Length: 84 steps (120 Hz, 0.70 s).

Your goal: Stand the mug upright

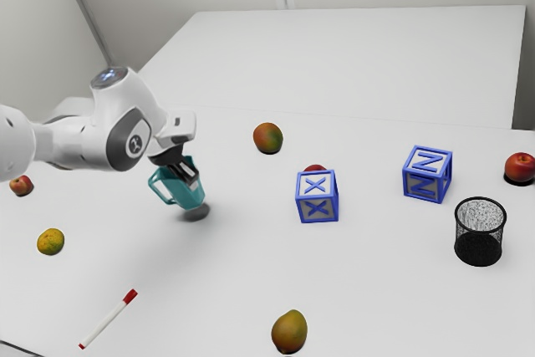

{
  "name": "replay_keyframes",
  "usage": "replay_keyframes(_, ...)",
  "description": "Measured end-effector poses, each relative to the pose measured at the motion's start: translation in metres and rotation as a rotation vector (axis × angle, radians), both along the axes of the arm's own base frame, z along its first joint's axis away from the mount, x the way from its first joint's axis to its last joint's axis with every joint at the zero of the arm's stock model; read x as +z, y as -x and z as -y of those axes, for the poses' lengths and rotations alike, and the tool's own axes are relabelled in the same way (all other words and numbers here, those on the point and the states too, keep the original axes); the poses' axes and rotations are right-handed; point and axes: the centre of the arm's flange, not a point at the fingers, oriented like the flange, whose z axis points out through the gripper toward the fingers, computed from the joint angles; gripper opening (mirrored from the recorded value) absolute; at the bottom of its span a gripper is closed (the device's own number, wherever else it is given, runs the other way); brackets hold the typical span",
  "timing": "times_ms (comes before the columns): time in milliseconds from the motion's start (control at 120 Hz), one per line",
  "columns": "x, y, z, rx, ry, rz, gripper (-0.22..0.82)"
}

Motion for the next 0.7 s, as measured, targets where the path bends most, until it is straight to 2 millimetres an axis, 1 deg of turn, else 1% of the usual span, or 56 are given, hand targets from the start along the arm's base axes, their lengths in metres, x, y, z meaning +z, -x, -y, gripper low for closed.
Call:
replay_keyframes(108, -0.007, 0.003, -0.010, 0.089, 0.016, 0.022, -0.16)
replay_keyframes(167, -0.006, 0.004, -0.014, 0.129, 0.023, 0.036, -0.16)
replay_keyframes(208, -0.005, 0.009, -0.015, 0.153, 0.029, 0.042, -0.16)
replay_keyframes(258, -0.003, 0.016, -0.010, 0.169, 0.035, 0.048, -0.17)
replay_keyframes(367, -0.001, 0.026, 0.013, 0.172, 0.048, 0.054, -0.16)
replay_keyframes(417, -0.004, 0.033, 0.019, 0.183, 0.055, 0.048, -0.17)
replay_keyframes(567, -0.015, 0.061, 0.018, 0.249, 0.072, 0.022, -0.16)
replay_keyframes(700, -0.016, 0.067, 0.019, 0.291, 0.082, 0.020, -0.17)
